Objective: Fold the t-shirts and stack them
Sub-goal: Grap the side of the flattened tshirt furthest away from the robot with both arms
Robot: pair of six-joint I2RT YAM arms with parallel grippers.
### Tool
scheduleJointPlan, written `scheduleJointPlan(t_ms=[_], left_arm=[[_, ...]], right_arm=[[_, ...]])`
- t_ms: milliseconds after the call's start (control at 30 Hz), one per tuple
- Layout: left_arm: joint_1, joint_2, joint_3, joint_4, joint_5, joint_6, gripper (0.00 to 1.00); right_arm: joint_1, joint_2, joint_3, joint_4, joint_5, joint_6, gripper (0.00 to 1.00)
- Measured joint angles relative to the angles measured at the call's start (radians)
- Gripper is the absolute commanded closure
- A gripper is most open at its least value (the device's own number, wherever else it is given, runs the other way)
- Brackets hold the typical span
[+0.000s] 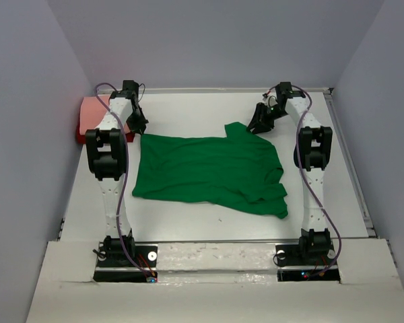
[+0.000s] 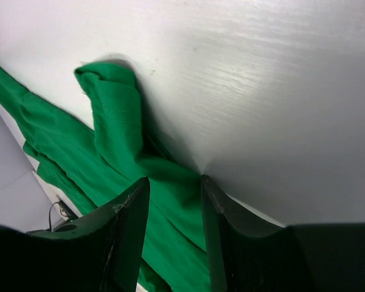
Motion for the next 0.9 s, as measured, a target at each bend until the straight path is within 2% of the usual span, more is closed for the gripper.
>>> scheduleJointPlan(t_ms=[133, 233, 267, 300, 400, 433, 900], left_arm=[[0.000, 0.000, 0.000, 0.000, 0.000, -0.001, 0.84], [0.000, 0.000, 0.000, 0.000, 0.000, -0.003, 0.85], [0.000, 0.000, 0.000, 0.000, 0.000, -0.003, 0.85], [0.000, 0.000, 0.000, 0.000, 0.000, -0.004, 0.85], [0.000, 0.000, 0.000, 0.000, -0.002, -0.005, 0.97], [0.000, 0.000, 0.000, -0.002, -0.004, -0.006, 1.00], [0.000, 0.027, -0.016, -0.031, -0.094, -0.028, 1.00]], right_arm=[[0.000, 0.000, -0.048, 0.005, -0.011, 0.004, 0.60], [0.000, 0.000, -0.058, 0.006, -0.015, 0.008, 0.70], [0.000, 0.000, -0.060, 0.007, -0.013, 0.011, 0.77], [0.000, 0.000, -0.063, 0.007, -0.013, 0.014, 0.80], [-0.001, 0.000, -0.065, 0.008, -0.010, 0.021, 0.85], [-0.001, 0.000, -0.065, 0.008, -0.004, 0.024, 0.86], [0.001, 0.000, -0.064, 0.008, 0.039, 0.032, 0.86]])
